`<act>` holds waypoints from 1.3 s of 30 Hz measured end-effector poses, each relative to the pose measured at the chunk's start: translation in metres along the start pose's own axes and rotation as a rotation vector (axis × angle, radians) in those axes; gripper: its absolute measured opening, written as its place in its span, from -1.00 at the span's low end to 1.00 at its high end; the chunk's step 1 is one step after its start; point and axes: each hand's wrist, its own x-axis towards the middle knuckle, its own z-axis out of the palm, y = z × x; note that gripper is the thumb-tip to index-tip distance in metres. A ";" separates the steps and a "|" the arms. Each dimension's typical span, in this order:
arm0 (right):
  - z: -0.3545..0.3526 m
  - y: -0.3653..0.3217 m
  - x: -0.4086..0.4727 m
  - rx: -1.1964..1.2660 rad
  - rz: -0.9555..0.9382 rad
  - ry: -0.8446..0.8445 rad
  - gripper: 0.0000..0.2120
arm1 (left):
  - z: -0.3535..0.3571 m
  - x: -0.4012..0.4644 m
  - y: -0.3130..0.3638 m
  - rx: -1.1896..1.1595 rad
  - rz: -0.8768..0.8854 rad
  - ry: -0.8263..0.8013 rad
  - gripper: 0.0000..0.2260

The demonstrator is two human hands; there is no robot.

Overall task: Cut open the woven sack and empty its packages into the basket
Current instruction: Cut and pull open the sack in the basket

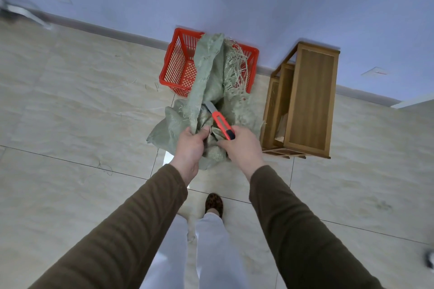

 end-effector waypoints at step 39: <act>-0.025 -0.009 -0.056 -0.651 -0.243 0.001 -0.67 | 0.004 -0.013 -0.020 0.054 0.153 0.026 -0.86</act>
